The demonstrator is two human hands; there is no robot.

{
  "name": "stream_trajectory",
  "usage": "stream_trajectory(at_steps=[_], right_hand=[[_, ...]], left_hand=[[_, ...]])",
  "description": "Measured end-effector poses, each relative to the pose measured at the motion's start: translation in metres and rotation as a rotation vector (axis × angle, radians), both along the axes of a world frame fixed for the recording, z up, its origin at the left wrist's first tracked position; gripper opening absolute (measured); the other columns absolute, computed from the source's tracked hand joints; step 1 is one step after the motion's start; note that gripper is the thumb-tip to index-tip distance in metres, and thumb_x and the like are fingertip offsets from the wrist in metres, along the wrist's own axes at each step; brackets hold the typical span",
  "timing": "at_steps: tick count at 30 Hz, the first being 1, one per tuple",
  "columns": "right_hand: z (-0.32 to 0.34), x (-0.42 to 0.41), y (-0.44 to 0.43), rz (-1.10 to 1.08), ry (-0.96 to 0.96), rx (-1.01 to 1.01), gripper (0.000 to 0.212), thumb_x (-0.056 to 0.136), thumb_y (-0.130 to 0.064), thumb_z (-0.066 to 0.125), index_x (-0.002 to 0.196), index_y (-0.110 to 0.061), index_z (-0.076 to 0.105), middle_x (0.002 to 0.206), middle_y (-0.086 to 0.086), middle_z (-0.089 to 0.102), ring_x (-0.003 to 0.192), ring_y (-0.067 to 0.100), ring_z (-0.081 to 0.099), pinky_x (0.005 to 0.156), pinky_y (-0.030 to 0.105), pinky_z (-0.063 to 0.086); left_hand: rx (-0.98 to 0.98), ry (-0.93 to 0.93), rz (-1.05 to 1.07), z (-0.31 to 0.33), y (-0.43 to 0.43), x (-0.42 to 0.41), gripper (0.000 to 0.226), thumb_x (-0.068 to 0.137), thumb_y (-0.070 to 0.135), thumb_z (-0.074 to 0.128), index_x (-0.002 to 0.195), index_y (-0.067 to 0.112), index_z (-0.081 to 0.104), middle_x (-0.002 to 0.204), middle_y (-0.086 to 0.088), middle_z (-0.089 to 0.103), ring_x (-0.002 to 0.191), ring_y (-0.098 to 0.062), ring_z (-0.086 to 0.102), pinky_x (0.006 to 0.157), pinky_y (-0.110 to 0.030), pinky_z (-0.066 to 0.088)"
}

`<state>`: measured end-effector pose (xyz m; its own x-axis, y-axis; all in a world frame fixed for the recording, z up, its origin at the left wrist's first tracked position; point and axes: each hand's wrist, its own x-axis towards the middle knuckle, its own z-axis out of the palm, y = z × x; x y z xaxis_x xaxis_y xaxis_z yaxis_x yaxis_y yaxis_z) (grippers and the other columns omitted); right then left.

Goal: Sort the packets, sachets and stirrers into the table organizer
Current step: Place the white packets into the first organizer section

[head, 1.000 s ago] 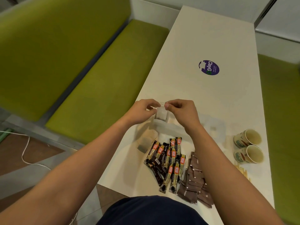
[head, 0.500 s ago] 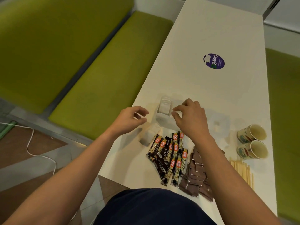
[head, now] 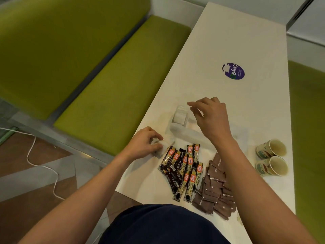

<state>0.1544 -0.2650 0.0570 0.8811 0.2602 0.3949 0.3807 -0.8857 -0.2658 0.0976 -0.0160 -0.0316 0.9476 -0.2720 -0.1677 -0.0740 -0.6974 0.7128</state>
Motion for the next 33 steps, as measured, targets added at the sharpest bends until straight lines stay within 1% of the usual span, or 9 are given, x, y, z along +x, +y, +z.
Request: stream_trajectory(at_steps=[3, 7, 11, 14, 18, 21, 25, 29, 33], right_hand=[[0.007, -0.011, 0.007, -0.031, 0.061, 0.096, 0.023, 0.097, -0.017, 0.067, 0.117, -0.022, 0.075, 0.098, -0.003, 0.073, 0.086, 0.024, 0.057, 0.072, 0.037, 0.042], [0.002, -0.051, 0.029, -0.002, 0.44, 0.308, 0.021, 0.099, -0.027, 0.065, 0.118, -0.024, 0.074, 0.103, -0.01, 0.071, 0.082, 0.005, 0.063, 0.081, 0.025, 0.051], [-0.033, -0.073, 0.045, -0.05, 0.638, 0.088, 0.03, 0.102, -0.032, 0.057, 0.126, -0.021, 0.07, 0.118, -0.003, 0.07, 0.099, 0.017, 0.066, 0.089, 0.035, 0.051], [-0.048, -0.073, 0.054, -0.121, 0.652, -0.024, 0.036, 0.104, -0.036, 0.05, 0.126, -0.014, 0.067, 0.119, 0.006, 0.064, 0.107, 0.028, 0.063, 0.082, 0.038, 0.049], [-0.058, -0.068, 0.064, -0.179, 0.664, -0.075, 0.037, 0.101, -0.044, 0.052, 0.118, -0.013, 0.064, 0.116, 0.005, 0.059, 0.102, 0.031, 0.063, 0.074, 0.038, 0.05], [-0.061, -0.065, 0.065, -0.178, 0.651, -0.002, 0.023, 0.097, -0.029, 0.057, 0.113, -0.016, 0.066, 0.116, 0.003, 0.061, 0.101, 0.027, 0.062, 0.078, 0.038, 0.052], [-0.057, -0.069, 0.059, -0.129, 0.632, 0.129, 0.007, 0.095, -0.026, 0.06, 0.097, -0.023, 0.065, 0.096, -0.004, 0.066, 0.092, 0.021, 0.061, 0.073, 0.035, 0.048], [-0.038, -0.082, 0.042, -0.16, 0.548, 0.344, 0.005, 0.095, -0.027, 0.064, 0.091, -0.027, 0.063, 0.086, -0.012, 0.067, 0.084, 0.012, 0.063, 0.072, 0.035, 0.051], [-0.02, -0.096, 0.017, -0.233, 0.457, 0.481, 0.002, 0.097, -0.025, 0.067, 0.095, -0.025, 0.068, 0.084, -0.017, 0.068, 0.083, -0.002, 0.063, 0.071, 0.027, 0.052]], left_hand=[[0.022, -0.001, -0.019, 0.004, -0.001, 0.0, 0.021, 0.084, 0.033, 0.074, 0.104, 0.031, 0.074, 0.103, 0.005, 0.057, 0.079, -0.003, 0.053, 0.075, -0.027, 0.043], [-0.005, -0.02, -0.019, 0.005, 0.001, -0.002, 0.012, 0.084, 0.032, 0.073, 0.096, 0.032, 0.074, 0.099, 0.007, 0.06, 0.085, -0.001, 0.058, 0.077, -0.024, 0.047], [-0.079, -0.023, 0.03, 0.004, 0.007, -0.01, 0.006, 0.083, 0.03, 0.076, 0.088, 0.032, 0.071, 0.089, 0.011, 0.066, 0.083, -0.003, 0.062, 0.077, -0.027, 0.05], [-0.139, 0.01, 0.068, 0.004, 0.011, -0.016, 0.012, 0.084, 0.022, 0.078, 0.088, 0.03, 0.07, 0.078, 0.016, 0.069, 0.077, -0.002, 0.063, 0.071, -0.024, 0.049], [-0.229, 0.029, 0.099, 0.004, 0.018, -0.02, 0.024, 0.083, 0.014, 0.079, 0.094, 0.032, 0.069, 0.084, 0.012, 0.07, 0.076, -0.005, 0.065, 0.071, -0.019, 0.051], [-0.255, 0.058, 0.123, 0.006, 0.021, -0.021, 0.031, 0.084, 0.011, 0.078, 0.098, 0.037, 0.07, 0.085, 0.01, 0.069, 0.068, 0.0, 0.06, 0.069, -0.014, 0.047], [-0.336, 0.069, 0.16, 0.012, 0.023, -0.02, 0.018, 0.086, 0.016, 0.078, 0.096, 0.031, 0.076, 0.086, 0.008, 0.074, 0.074, -0.005, 0.063, 0.071, -0.026, 0.051], [-0.424, -0.068, 0.22, 0.047, 0.01, 0.002, 0.014, 0.086, 0.015, 0.079, 0.099, 0.021, 0.078, 0.084, 0.006, 0.075, 0.067, -0.001, 0.06, 0.063, -0.019, 0.046], [-0.401, -0.203, 0.18, 0.077, -0.017, 0.04, 0.015, 0.085, 0.016, 0.079, 0.099, 0.022, 0.078, 0.085, 0.009, 0.075, 0.066, 0.001, 0.059, 0.062, -0.014, 0.045]])
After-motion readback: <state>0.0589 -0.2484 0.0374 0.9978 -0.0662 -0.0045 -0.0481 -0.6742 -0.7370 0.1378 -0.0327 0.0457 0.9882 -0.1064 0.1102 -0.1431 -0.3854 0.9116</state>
